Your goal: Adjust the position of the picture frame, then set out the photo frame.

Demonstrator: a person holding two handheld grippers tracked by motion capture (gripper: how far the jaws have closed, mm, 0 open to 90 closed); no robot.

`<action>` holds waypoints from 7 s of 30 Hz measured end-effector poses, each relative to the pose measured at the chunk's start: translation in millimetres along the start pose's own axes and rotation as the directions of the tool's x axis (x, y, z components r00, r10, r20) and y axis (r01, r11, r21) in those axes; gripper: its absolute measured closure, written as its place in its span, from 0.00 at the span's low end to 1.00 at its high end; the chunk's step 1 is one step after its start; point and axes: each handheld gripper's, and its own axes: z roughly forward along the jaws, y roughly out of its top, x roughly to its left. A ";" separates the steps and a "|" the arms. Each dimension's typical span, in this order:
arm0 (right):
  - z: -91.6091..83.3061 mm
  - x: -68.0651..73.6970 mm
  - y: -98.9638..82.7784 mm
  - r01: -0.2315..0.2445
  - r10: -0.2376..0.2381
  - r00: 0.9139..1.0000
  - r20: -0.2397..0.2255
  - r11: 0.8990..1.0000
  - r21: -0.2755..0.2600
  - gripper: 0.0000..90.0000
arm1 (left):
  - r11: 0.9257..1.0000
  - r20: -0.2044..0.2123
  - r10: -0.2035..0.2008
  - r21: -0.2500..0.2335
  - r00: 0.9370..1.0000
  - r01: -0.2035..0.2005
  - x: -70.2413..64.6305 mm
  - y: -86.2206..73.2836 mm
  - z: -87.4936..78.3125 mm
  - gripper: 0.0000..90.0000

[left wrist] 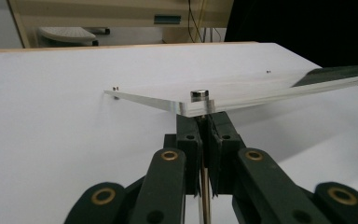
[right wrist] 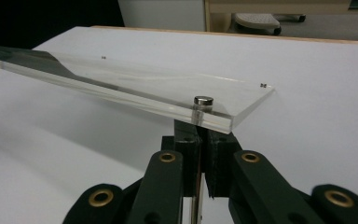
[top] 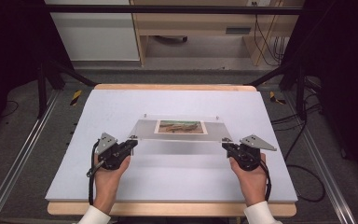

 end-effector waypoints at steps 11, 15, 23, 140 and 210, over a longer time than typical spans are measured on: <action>0.1 -2.0 -13.0 0.003 -0.003 1.000 -0.003 1.000 0.012 0.95 | 1.000 0.000 0.016 0.022 1.000 -0.016 -4.4 -13.7 -1.6 0.93; 1.3 -1.5 -18.3 -0.003 0.003 1.000 -0.002 1.000 0.019 0.95 | 0.999 -0.005 0.021 0.029 1.000 -0.021 -5.2 -18.3 -1.5 0.93; 2.4 -1.6 -21.8 -0.012 0.012 1.000 -0.007 1.000 0.022 0.95 | 0.999 -0.009 0.028 0.042 1.000 -0.028 -5.5 -20.5 -1.6 0.93; 12.5 -7.5 -45.1 -0.061 0.069 0.997 -0.034 0.978 0.199 0.56 | 0.969 -0.067 0.057 0.245 0.996 -0.039 -2.0 -45.3 0.4 0.57; 39.4 -4.0 13.0 -0.012 0.037 0.992 -0.121 0.979 0.201 0.19 | 0.976 0.065 -0.035 0.217 0.997 0.020 27.0 4.8 15.1 0.20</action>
